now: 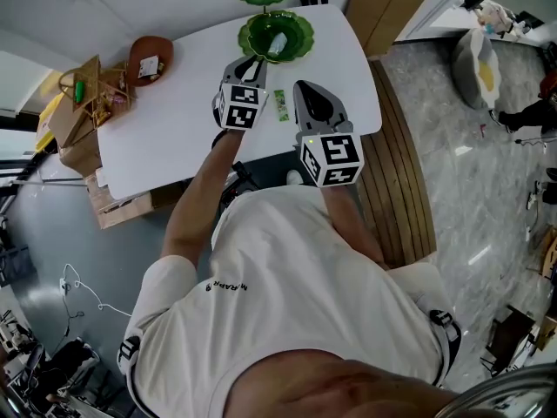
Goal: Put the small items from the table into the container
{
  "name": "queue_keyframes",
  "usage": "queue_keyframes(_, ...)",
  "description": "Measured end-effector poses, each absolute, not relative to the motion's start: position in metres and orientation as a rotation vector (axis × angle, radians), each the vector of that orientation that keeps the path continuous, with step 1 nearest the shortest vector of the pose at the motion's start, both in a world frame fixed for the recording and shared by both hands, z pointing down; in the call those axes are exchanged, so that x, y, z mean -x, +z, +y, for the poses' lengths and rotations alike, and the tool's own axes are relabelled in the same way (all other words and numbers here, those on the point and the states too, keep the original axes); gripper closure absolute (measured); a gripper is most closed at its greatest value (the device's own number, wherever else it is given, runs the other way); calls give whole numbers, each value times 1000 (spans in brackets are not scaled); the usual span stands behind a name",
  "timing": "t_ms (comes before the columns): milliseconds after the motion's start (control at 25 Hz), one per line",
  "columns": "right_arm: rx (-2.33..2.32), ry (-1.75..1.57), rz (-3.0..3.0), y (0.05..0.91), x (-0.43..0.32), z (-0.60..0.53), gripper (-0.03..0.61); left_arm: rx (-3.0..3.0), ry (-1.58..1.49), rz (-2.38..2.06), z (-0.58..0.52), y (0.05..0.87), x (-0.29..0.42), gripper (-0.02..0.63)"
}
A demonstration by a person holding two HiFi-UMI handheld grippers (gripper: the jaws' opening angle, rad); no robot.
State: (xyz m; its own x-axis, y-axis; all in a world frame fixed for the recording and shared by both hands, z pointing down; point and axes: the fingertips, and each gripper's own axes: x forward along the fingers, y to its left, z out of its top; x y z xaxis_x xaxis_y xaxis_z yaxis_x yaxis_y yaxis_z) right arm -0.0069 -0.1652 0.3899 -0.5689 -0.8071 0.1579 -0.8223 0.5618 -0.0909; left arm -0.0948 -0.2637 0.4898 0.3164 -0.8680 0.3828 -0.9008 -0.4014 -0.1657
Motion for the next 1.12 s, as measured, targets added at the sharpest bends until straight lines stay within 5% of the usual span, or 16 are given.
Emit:
queue_keyframes(360,-1385,232,-2695,391,15,-159,574,-2399,498,-1733,-243,482,108,606)
queue_keyframes(1120,-1353,252,-2690,400,28,-160,574,-2196,324,-1813,-212,498,137,611)
